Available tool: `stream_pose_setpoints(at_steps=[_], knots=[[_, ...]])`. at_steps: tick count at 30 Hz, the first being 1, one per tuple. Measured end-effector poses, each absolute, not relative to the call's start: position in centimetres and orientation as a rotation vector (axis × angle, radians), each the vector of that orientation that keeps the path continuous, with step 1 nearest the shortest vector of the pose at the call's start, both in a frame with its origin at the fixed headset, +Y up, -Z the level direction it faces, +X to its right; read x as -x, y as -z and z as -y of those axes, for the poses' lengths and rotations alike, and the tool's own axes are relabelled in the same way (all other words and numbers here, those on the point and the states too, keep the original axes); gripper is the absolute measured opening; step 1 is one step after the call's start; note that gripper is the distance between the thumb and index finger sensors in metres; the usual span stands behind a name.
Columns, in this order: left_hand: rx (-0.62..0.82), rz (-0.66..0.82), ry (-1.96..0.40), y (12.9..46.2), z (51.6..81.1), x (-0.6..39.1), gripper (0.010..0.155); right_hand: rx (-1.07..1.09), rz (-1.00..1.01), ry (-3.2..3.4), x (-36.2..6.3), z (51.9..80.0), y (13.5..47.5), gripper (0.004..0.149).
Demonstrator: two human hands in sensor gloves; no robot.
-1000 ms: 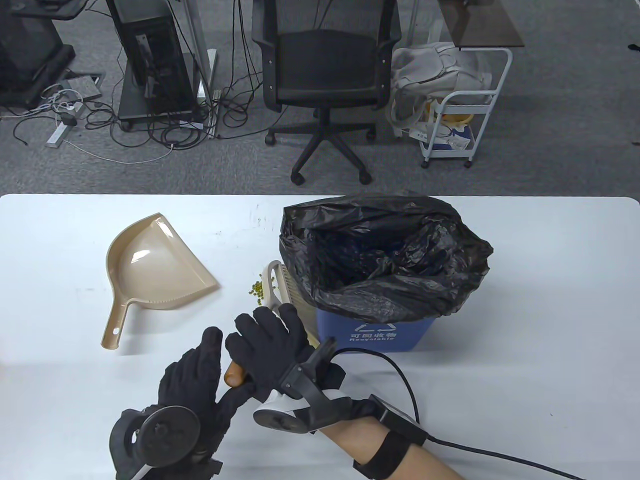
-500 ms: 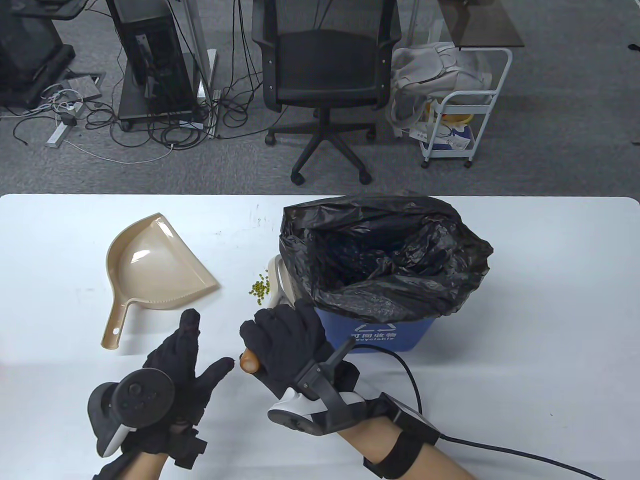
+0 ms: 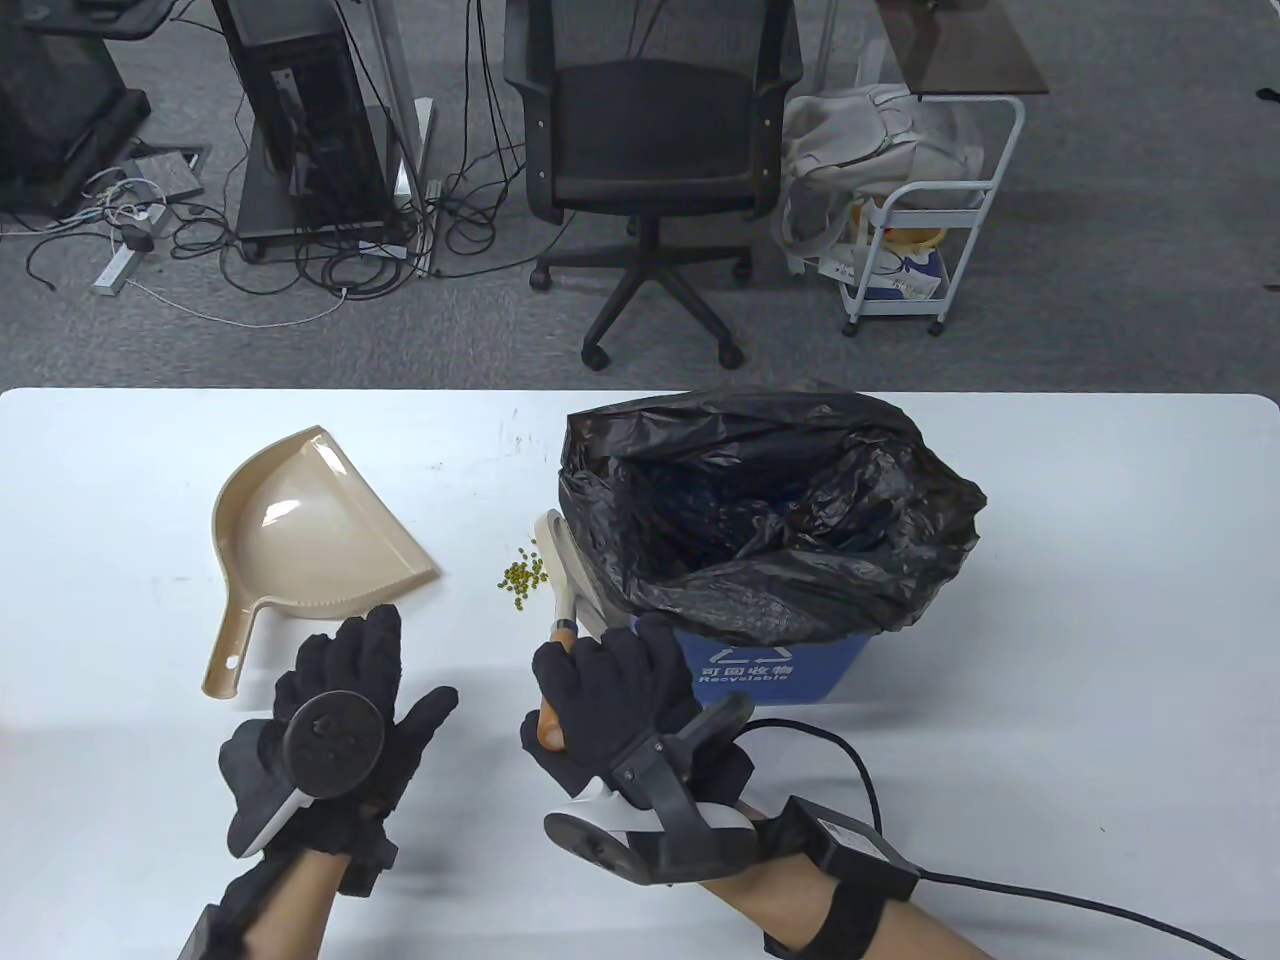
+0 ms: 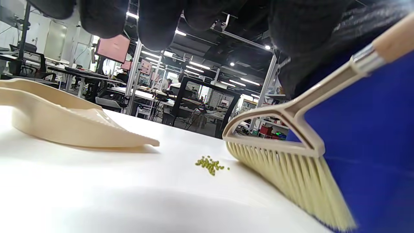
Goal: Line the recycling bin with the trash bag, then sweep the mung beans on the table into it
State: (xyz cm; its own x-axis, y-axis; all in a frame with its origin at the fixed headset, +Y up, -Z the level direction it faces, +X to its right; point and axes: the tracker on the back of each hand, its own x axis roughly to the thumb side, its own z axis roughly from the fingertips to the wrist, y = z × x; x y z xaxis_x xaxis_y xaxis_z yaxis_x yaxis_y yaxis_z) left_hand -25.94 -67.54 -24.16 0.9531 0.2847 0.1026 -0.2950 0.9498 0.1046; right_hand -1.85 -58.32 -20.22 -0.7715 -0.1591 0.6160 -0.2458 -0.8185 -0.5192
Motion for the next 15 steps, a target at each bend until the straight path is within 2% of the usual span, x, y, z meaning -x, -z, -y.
stream_pose_setpoints(at_steps=[8,15], knots=[[-0.101,0.109,-0.252,23.9,69.1,25.9,0.090,-1.030,0.883,-2.780,1.6,59.0,19.9,0.058],[-0.141,0.083,-0.290,23.6,68.7,27.4,0.089,-0.909,0.885,-2.695,0.1,60.8,20.8,0.055]])
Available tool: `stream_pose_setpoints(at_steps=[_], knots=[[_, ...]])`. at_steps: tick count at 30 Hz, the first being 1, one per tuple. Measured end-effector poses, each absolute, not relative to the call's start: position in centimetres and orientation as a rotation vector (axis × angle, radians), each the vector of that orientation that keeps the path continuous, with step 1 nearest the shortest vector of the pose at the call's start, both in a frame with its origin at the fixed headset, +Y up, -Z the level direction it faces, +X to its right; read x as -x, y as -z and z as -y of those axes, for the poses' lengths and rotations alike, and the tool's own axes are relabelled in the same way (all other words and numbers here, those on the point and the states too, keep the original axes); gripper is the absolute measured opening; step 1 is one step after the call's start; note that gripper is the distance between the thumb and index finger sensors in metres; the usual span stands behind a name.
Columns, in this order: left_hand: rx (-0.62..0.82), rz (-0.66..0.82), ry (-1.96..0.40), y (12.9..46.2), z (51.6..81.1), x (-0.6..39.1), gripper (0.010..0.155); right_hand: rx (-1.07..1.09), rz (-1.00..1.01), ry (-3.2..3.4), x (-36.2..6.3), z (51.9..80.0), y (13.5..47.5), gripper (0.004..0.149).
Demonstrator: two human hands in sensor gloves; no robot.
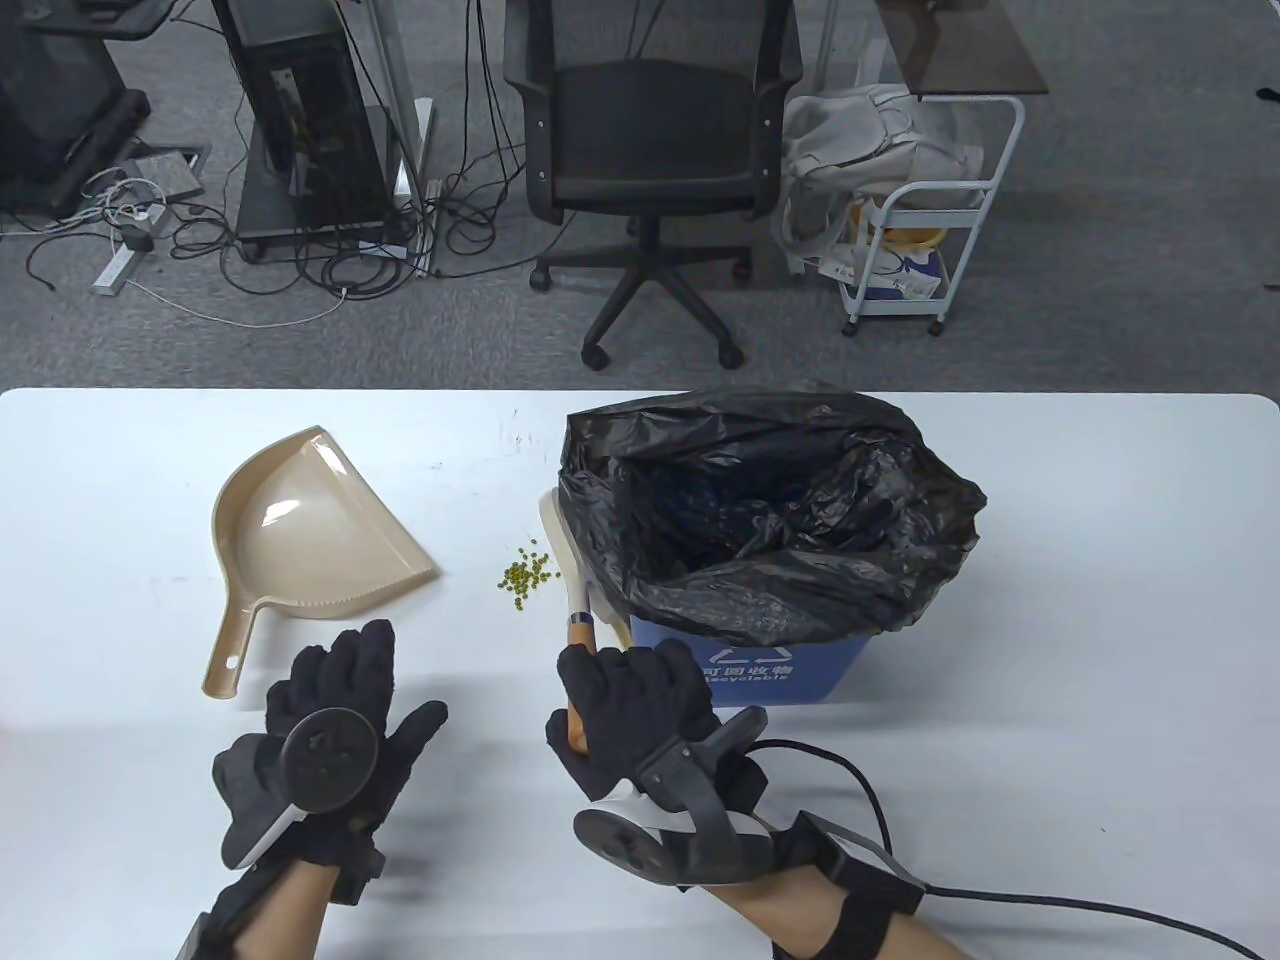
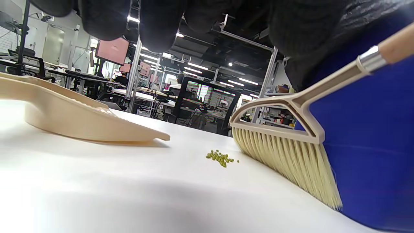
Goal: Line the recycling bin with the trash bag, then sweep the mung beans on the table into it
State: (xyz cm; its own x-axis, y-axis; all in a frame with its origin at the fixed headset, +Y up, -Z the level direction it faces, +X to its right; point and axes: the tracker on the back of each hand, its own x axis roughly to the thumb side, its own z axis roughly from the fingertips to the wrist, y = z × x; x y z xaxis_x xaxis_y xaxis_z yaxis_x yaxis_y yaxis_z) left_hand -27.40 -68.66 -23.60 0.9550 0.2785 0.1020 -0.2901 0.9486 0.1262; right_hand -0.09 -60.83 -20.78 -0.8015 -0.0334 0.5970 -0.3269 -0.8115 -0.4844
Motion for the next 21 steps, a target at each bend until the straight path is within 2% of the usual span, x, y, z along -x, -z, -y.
stream_pose_setpoints(at_steps=[10,21], knots=[[-0.143,0.058,-0.301,23.1,68.6,27.9,0.089,-0.759,0.821,-2.577,-0.5,61.7,22.8,0.055],[-0.122,0.037,-0.315,23.1,68.7,28.4,0.089,-0.776,0.830,-2.474,0.8,62.0,22.5,0.056]])
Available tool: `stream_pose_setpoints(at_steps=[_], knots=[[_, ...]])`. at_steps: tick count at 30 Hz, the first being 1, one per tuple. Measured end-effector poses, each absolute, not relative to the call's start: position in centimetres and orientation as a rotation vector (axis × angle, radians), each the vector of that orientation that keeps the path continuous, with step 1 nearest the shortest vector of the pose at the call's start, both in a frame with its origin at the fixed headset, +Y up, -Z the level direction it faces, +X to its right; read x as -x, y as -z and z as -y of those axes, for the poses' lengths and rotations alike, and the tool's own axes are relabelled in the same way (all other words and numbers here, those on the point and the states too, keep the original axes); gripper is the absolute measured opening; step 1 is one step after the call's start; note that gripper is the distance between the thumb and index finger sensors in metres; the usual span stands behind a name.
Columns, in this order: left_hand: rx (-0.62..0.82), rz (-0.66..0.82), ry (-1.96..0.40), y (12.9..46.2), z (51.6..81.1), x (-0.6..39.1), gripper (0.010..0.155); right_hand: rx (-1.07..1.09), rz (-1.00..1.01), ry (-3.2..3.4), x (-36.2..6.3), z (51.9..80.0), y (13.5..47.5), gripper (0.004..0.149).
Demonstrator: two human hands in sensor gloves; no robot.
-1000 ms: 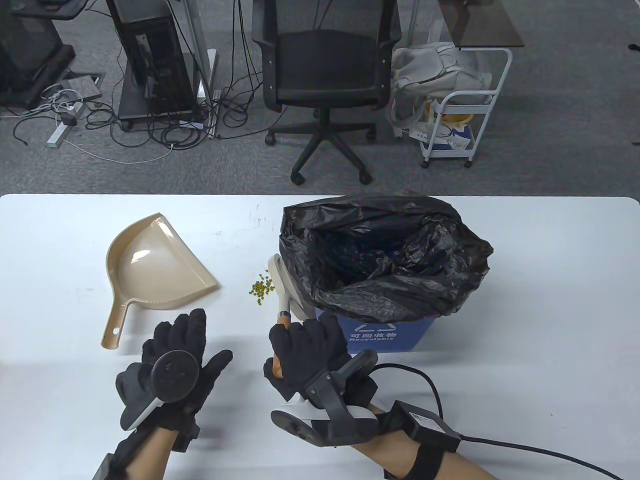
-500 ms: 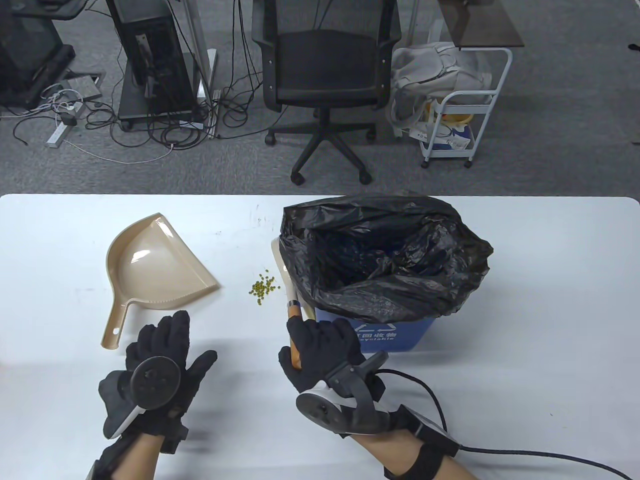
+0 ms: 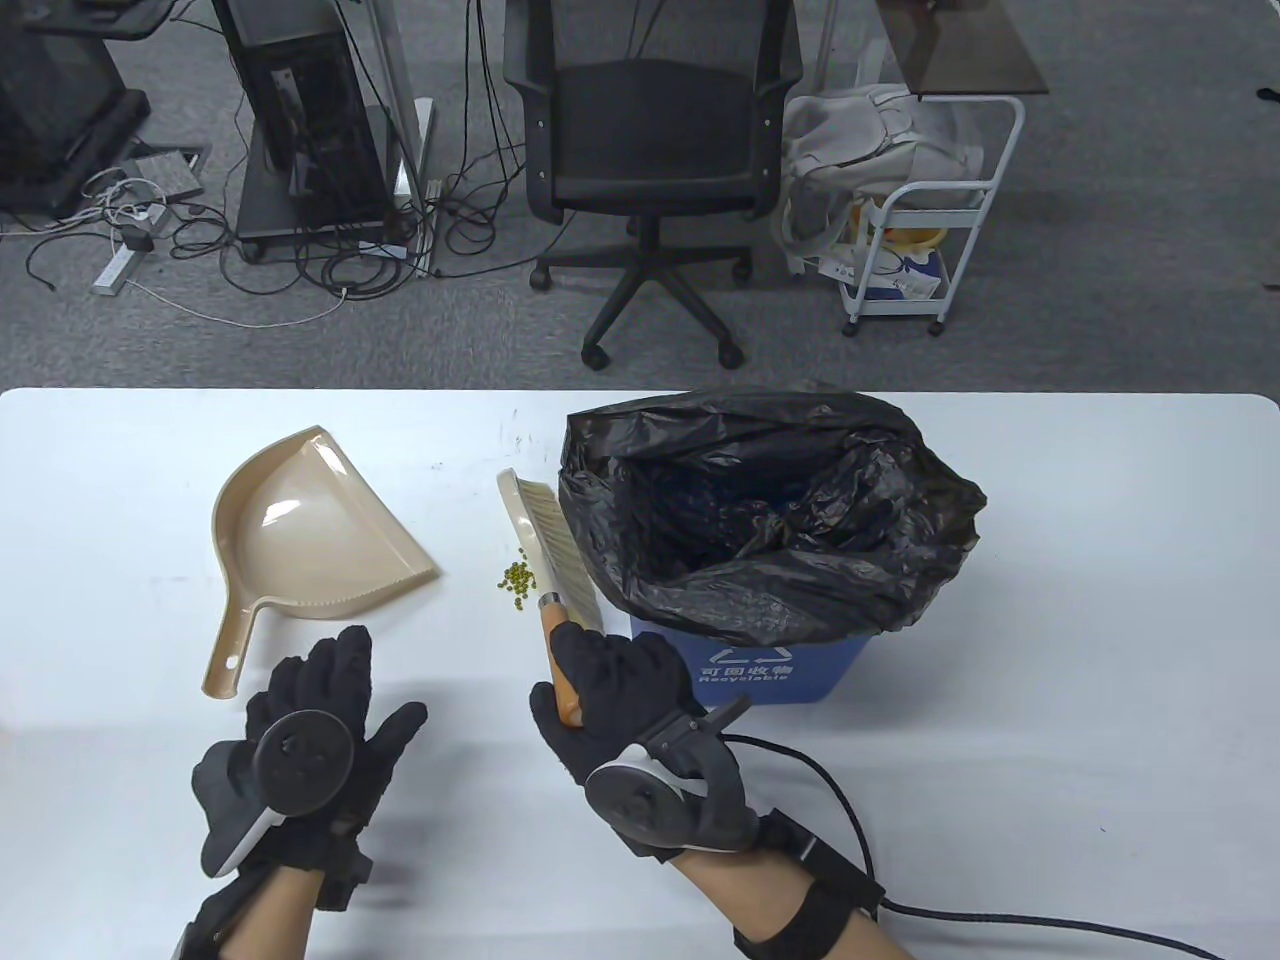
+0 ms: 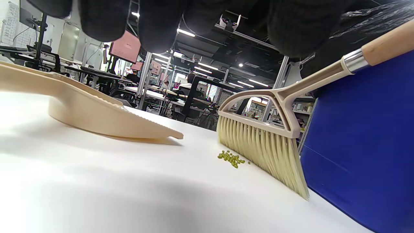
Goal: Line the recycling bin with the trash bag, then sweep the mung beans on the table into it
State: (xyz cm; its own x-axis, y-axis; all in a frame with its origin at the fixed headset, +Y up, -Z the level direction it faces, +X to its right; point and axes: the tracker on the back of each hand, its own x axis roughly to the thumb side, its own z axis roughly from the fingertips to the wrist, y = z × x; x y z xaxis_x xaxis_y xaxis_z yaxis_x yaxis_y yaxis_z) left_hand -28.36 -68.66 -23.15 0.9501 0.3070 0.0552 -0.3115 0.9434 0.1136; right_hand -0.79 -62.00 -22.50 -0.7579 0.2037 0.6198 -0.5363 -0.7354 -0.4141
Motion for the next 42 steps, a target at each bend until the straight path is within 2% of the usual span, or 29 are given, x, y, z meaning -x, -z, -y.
stream_pose_setpoints(at_steps=[12,24,31,42], knots=[[-0.120,0.030,-0.334,23.1,68.7,28.8,0.089,-0.867,0.840,-2.429,1.7,62.0,21.2,0.056],[-0.117,0.018,-0.334,23.2,68.7,29.0,0.089,-0.900,0.904,-2.319,1.1,60.2,19.7,0.058],[-0.115,0.009,-0.337,23.1,68.7,29.1,0.089,-0.855,0.767,-2.281,1.6,61.4,20.1,0.058],[-0.100,-0.006,-0.341,23.2,68.7,29.4,0.089,-0.802,0.836,-2.350,0.8,62.2,20.3,0.058]])
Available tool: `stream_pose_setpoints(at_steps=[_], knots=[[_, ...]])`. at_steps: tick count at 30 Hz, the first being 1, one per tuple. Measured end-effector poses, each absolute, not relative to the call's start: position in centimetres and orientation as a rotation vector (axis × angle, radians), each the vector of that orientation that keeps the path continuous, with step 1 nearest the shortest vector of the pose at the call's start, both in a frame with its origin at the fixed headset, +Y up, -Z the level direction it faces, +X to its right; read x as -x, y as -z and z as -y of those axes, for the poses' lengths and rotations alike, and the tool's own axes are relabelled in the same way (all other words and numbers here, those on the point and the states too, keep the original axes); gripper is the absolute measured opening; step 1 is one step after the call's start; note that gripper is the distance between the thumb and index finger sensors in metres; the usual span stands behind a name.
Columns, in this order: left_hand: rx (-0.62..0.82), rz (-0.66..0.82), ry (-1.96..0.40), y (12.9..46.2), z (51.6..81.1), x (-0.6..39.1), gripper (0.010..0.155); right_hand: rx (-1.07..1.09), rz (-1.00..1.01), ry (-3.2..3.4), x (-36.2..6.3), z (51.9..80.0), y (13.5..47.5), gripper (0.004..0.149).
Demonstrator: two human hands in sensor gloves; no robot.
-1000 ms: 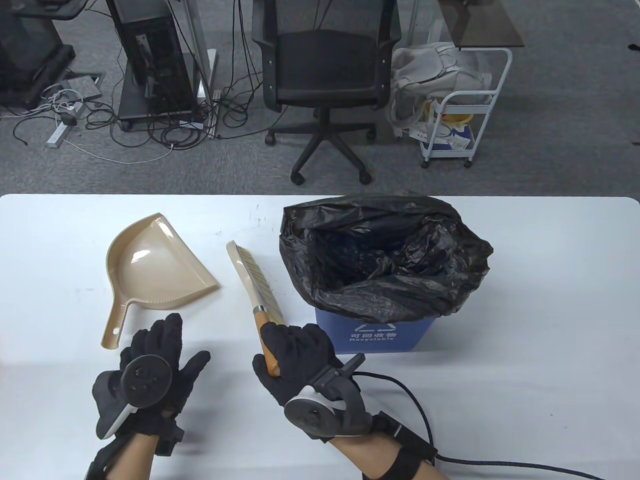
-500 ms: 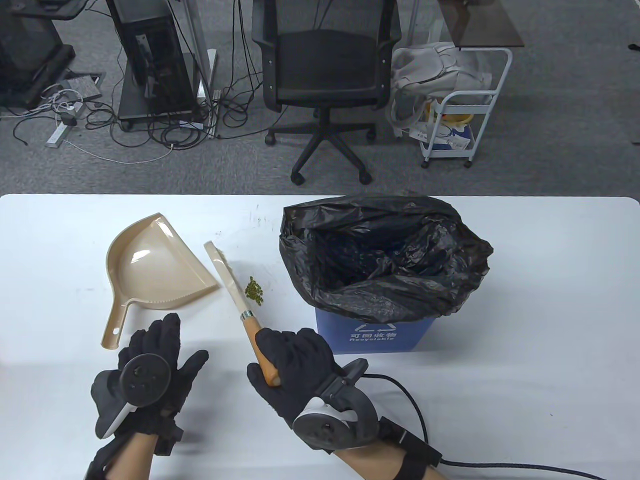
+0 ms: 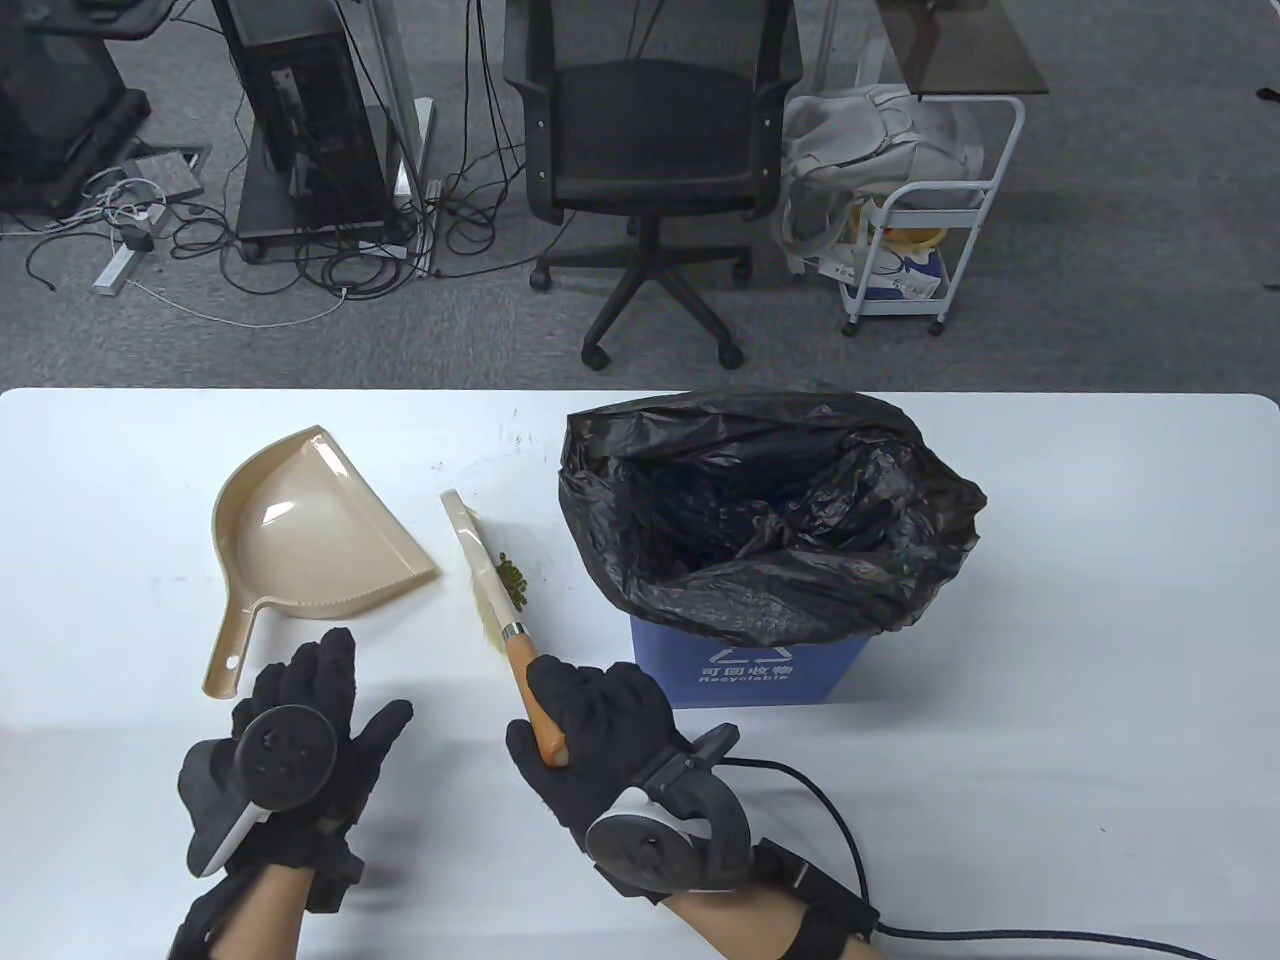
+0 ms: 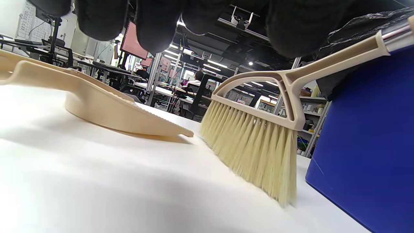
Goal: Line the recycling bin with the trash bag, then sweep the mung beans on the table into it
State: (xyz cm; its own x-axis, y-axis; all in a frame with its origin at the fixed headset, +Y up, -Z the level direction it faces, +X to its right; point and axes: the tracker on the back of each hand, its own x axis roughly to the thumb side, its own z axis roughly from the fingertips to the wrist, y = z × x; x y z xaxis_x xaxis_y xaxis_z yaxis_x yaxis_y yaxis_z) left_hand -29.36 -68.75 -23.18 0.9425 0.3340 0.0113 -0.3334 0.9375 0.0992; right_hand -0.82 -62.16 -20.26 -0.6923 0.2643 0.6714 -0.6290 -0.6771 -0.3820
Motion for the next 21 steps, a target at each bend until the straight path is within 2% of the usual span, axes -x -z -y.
stream_pose_setpoints(at_steps=[10,16,21], knots=[[-0.081,-0.021,-0.346,23.2,68.8,29.5,0.089,-0.765,0.876,-2.361,-0.6,61.9,20.3,0.058],[-0.083,-0.021,-0.346,23.2,68.8,29.6,0.089,-0.755,0.976,-2.415,-1.3,61.0,20.1,0.058],[-0.083,-0.022,-0.347,23.3,68.8,29.6,0.089,-0.796,1.047,-2.545,-0.5,61.8,20.1,0.058]])
